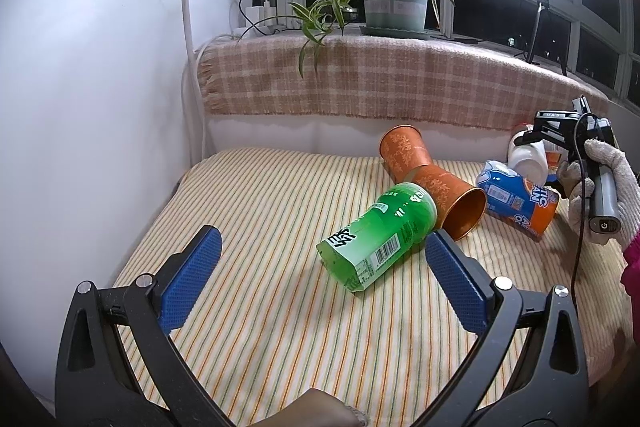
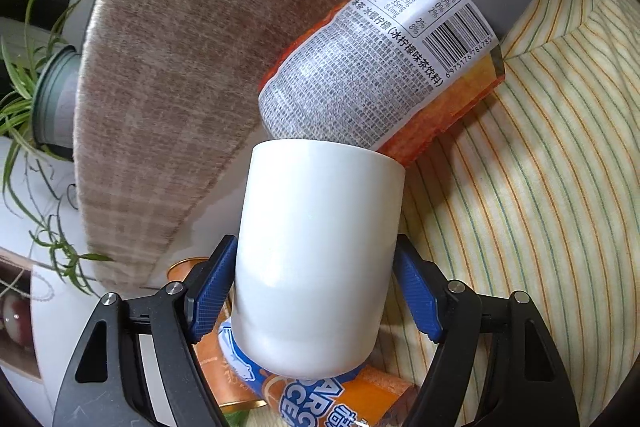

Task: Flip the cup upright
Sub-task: 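Close the right gripper around the white cup's body, then lift the white cup and rotate it upright with the right gripper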

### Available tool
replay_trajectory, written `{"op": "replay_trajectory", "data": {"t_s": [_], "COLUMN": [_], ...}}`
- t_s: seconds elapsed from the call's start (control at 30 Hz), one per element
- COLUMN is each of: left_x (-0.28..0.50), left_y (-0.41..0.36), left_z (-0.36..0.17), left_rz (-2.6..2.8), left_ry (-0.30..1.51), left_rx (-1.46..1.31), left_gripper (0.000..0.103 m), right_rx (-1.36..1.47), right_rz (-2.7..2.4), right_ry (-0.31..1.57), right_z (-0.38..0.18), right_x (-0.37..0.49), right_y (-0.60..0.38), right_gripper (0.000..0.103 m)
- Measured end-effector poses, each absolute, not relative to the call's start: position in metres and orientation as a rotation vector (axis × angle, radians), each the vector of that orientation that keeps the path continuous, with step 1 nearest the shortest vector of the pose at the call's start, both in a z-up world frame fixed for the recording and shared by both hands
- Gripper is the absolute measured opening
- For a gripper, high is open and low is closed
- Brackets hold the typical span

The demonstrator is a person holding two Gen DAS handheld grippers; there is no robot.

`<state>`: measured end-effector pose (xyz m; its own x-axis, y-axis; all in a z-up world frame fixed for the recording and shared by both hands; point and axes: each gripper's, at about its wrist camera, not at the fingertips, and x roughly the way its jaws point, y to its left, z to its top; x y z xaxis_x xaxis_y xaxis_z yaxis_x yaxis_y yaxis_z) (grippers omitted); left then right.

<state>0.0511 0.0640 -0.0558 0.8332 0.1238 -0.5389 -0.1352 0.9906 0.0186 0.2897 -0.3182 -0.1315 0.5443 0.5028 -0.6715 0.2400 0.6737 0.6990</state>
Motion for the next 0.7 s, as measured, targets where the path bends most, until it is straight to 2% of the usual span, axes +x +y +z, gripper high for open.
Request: {"op": "replay_trajectory", "data": {"t_s": [0.43,0.7], "left_x": [0.041,0.04], "left_y": [0.058,0.057], "left_z": [-0.048,-0.048], "left_rz": [0.136,0.135], "left_ry": [0.553,0.551], "left_rx": [-0.009,-0.011], "left_gripper": [0.103,0.103], "right_rx": [0.959,0.874], "right_rz": [0.263,0.281], "right_ry": [1.044,0.991], "right_z": [-0.129,-0.105], "right_x": [0.273,0.266], "right_y": [-0.331,-0.322], "right_gripper": [0.076,0.076]}}
